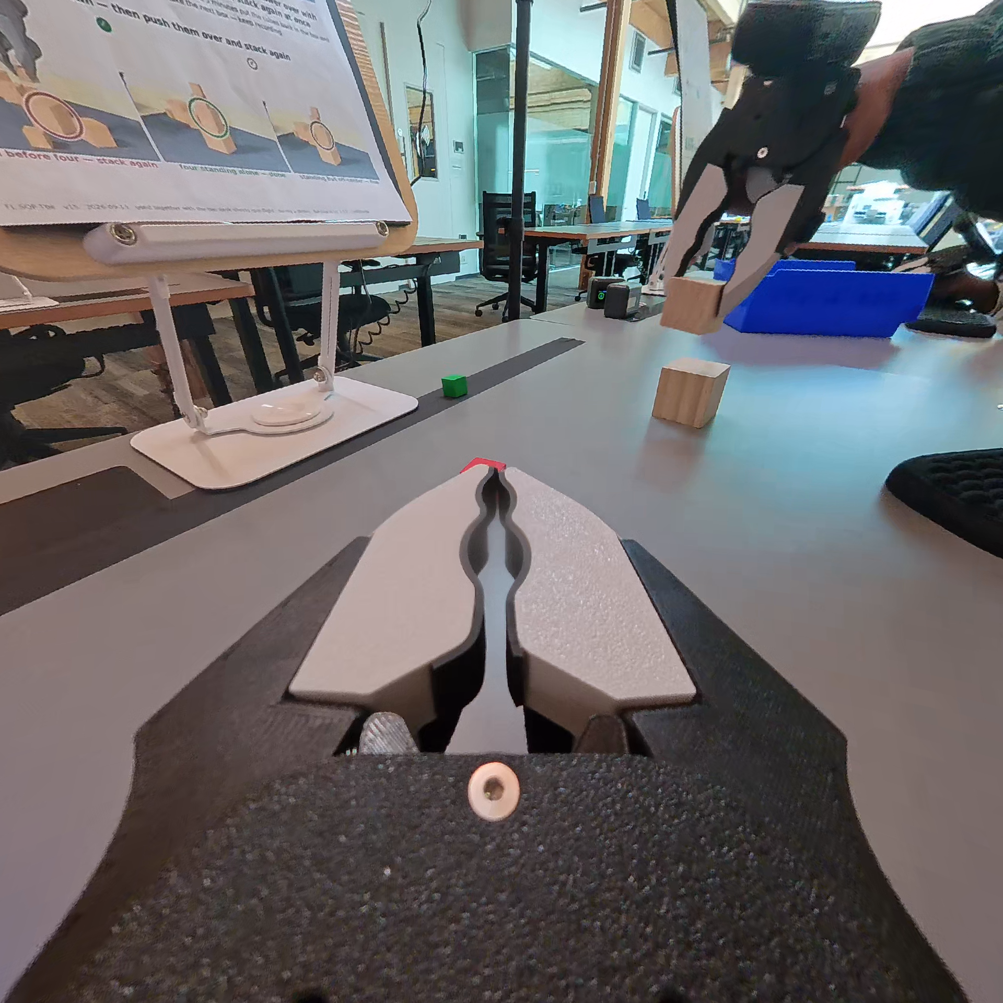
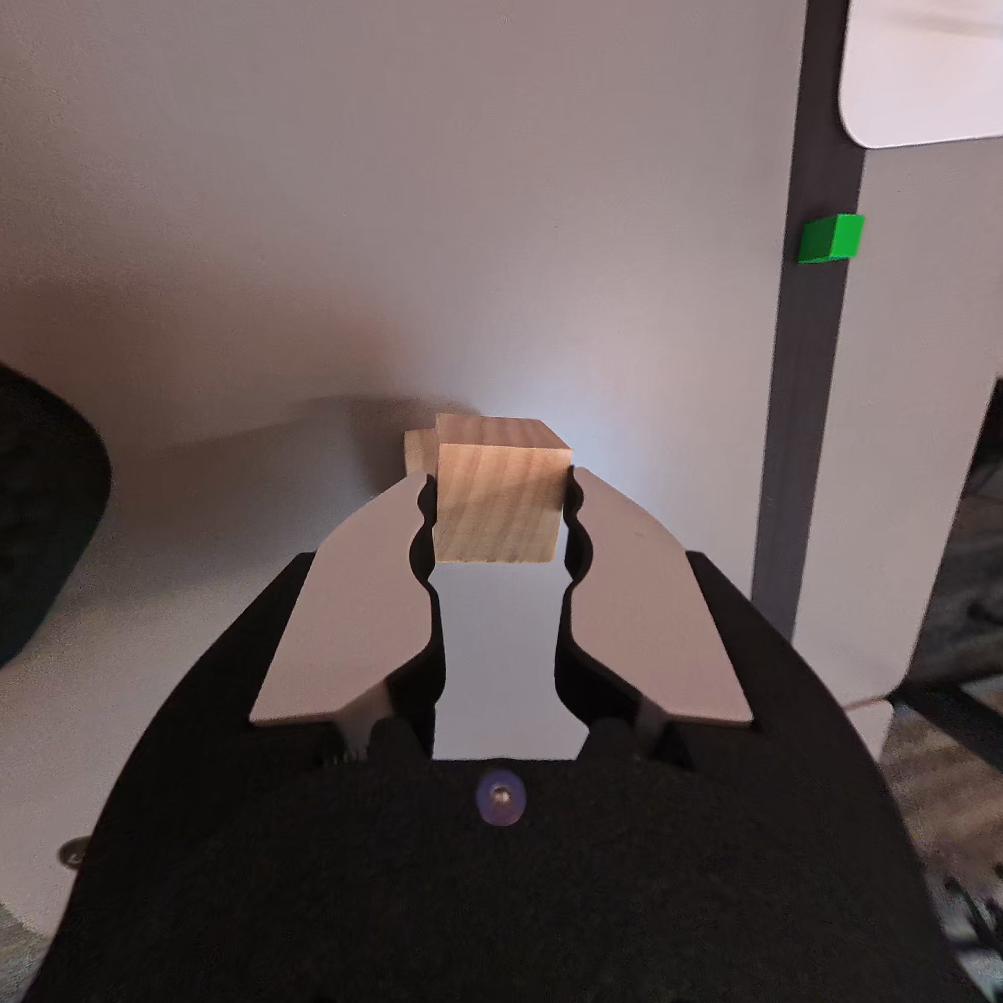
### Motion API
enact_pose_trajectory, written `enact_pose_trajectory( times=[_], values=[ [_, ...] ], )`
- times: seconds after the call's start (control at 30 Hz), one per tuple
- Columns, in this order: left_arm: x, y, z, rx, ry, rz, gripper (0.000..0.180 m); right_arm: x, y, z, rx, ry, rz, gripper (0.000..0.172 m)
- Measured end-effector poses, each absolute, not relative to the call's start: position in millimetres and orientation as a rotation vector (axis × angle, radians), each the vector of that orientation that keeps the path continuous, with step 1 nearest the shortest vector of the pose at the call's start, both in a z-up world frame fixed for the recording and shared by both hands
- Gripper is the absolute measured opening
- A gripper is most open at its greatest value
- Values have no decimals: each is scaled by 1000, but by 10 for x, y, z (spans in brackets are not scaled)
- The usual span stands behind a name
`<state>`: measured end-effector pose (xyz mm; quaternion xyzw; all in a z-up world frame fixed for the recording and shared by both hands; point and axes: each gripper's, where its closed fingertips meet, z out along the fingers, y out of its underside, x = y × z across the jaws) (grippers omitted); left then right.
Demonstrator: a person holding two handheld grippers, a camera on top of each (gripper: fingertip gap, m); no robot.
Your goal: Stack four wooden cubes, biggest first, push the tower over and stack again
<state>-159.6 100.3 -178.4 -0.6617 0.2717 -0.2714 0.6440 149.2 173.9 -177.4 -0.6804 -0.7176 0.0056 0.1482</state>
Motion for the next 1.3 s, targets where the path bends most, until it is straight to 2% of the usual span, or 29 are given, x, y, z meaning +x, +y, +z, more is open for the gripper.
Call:
enact_pose_trajectory(
  times=[0.37, 1.3],
  values=[
    [-1651, 1038, -1805, -1511, 595, -585, 0, 1750, 1669, -2123, -1911, -2174, 68, 46],
    [-1627, 1034, -1829, -1518, 610, -598, 0, 1740, 1689, -2155, -1855, -2256, 35, 48]
  ],
)
